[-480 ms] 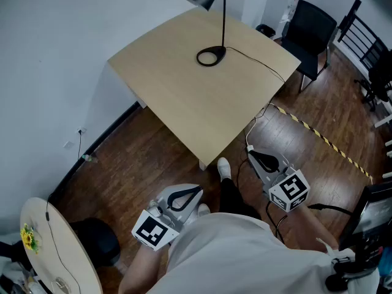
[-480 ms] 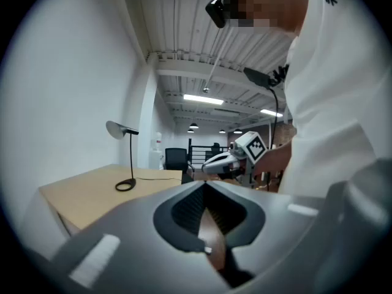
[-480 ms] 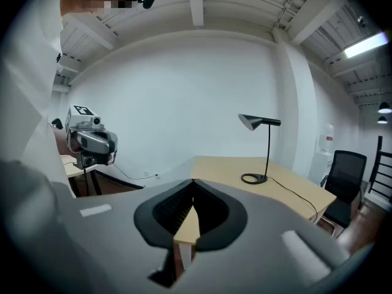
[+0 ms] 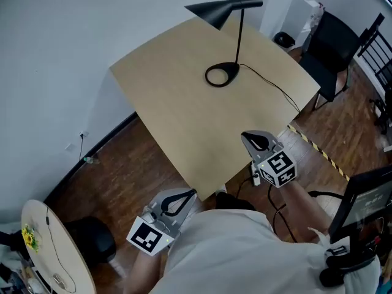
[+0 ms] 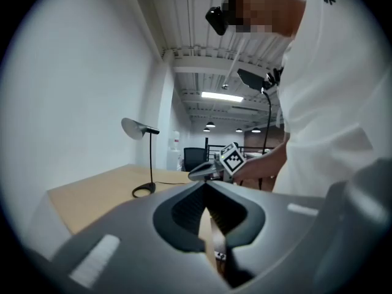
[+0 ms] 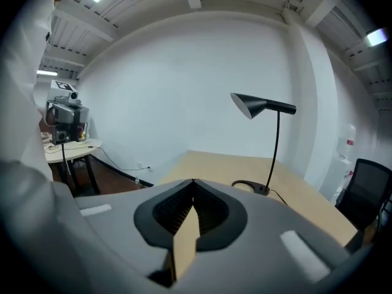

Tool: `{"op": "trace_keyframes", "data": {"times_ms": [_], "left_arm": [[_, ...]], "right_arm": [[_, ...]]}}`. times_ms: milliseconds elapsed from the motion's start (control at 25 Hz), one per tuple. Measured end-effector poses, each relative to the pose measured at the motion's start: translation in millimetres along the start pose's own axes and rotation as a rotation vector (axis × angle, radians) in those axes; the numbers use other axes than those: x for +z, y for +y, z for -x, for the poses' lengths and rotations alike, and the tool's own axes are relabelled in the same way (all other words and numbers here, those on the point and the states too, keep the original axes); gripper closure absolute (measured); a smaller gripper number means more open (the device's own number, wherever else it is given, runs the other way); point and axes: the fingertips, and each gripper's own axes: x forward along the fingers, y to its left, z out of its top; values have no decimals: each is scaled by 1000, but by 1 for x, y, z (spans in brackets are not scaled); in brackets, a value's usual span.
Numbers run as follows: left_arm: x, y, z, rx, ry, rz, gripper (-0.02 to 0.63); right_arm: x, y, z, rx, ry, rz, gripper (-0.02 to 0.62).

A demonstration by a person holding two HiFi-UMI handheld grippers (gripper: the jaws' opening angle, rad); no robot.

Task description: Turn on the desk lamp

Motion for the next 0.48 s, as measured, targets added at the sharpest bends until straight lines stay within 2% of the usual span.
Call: {"op": "trace_keyframes", "data": {"times_ms": [240, 480], "left_arm": [[12, 36, -40, 73, 23, 42, 589], [12, 62, -59, 153, 60, 92, 589]], "right_arm": [[-6, -80, -75, 27, 40, 23, 592], [-21, -143, -152, 23, 79, 52, 592]]}}
